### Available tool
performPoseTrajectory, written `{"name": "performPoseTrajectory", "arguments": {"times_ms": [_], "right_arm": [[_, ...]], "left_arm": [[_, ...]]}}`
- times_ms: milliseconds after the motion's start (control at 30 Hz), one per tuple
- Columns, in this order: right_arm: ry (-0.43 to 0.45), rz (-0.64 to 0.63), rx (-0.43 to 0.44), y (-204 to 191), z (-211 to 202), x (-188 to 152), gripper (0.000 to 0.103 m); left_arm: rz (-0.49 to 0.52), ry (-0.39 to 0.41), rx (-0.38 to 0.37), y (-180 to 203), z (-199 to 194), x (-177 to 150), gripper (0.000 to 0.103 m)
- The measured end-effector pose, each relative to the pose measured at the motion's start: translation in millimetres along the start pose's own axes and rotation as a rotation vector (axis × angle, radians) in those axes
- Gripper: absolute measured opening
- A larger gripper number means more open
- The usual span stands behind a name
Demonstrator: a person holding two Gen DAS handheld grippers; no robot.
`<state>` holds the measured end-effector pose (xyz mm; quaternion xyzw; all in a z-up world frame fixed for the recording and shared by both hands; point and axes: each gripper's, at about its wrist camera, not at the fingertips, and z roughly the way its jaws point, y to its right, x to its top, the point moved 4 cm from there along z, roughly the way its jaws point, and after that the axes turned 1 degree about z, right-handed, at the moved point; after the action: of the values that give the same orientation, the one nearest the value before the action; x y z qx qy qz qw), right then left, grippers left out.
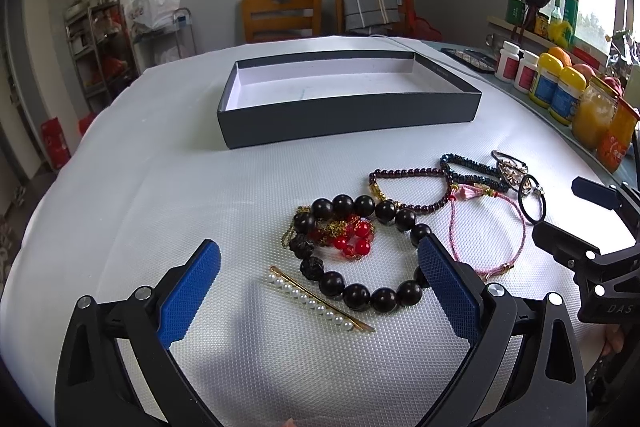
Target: Organize jewelry
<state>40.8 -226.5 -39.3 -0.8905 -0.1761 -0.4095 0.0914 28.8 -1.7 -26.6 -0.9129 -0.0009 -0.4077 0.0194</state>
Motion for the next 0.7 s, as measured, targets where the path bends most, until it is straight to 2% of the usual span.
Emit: {"name": "performPoseTrajectory", "arguments": {"times_ms": [700], "right_arm": [[0.009,-0.013,-0.002,0.2,-1.4,1.4,0.097]], "left_arm": [[-0.003,-0.002,-0.001,-2.2,-0.5,-0.6,0.1]]}}
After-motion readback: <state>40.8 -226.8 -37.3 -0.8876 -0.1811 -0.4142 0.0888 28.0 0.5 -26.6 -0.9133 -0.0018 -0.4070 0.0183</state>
